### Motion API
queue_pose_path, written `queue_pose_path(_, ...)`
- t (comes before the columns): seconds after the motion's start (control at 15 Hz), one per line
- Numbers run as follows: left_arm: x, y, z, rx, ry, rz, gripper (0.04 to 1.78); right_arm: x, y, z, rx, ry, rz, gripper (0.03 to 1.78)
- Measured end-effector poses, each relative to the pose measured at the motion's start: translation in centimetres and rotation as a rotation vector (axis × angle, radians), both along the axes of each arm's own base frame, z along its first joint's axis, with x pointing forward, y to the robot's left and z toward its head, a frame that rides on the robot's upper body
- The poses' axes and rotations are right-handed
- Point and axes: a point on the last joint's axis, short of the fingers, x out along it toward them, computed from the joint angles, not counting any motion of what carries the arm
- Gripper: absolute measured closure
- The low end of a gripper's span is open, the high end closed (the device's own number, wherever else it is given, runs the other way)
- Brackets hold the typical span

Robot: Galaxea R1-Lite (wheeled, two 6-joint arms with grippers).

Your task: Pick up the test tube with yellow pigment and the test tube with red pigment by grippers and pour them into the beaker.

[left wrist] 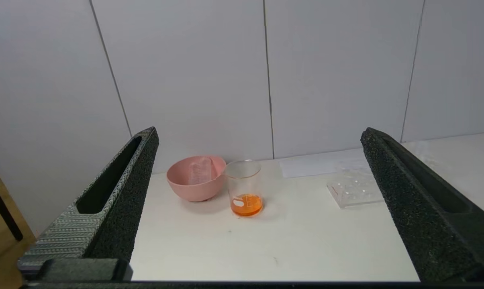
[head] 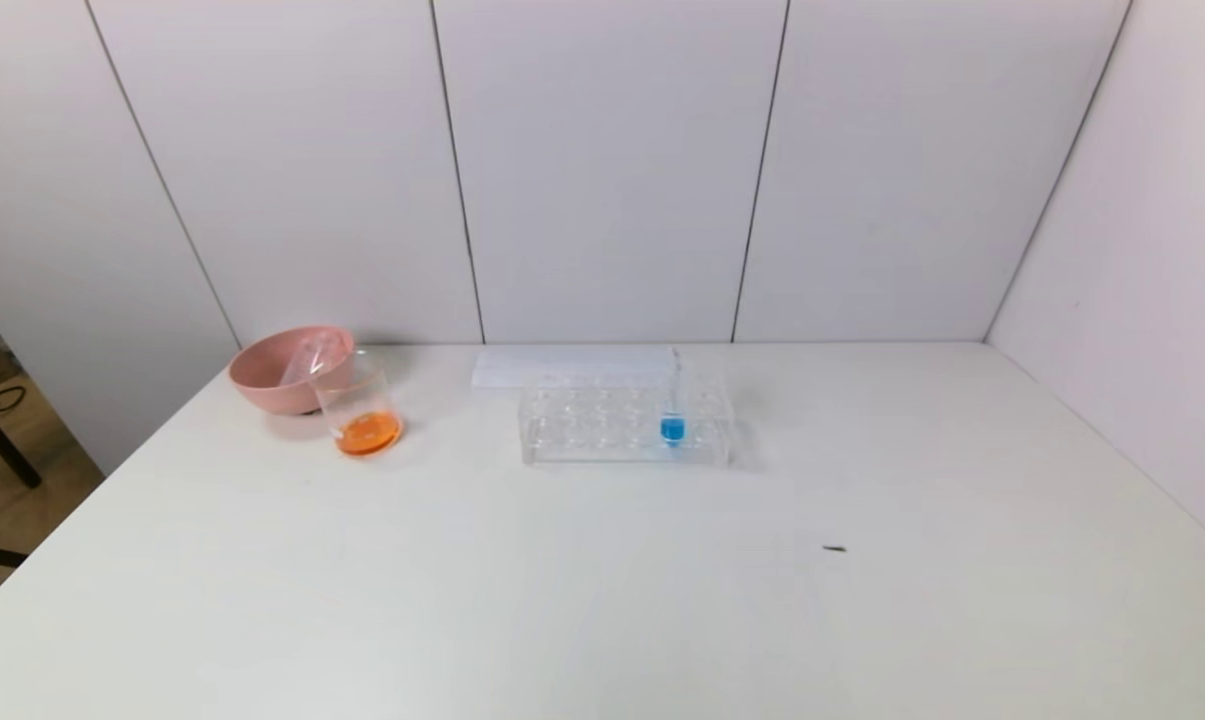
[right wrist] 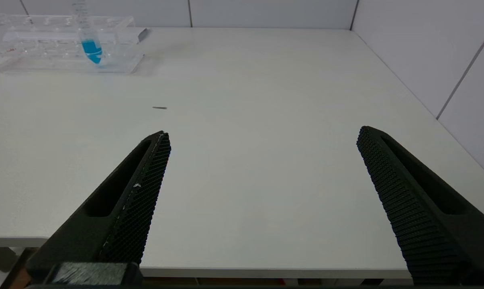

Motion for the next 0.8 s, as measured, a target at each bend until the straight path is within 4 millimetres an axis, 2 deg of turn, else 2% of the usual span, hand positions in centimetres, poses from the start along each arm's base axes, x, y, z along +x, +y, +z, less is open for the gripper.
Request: queue_pose_path(0.8,-4.1,-0.2,-5.1,0.028,-0.153,-0.074,0.06,0.0,0.0,0.0,0.000,0.000,0.000,0.11)
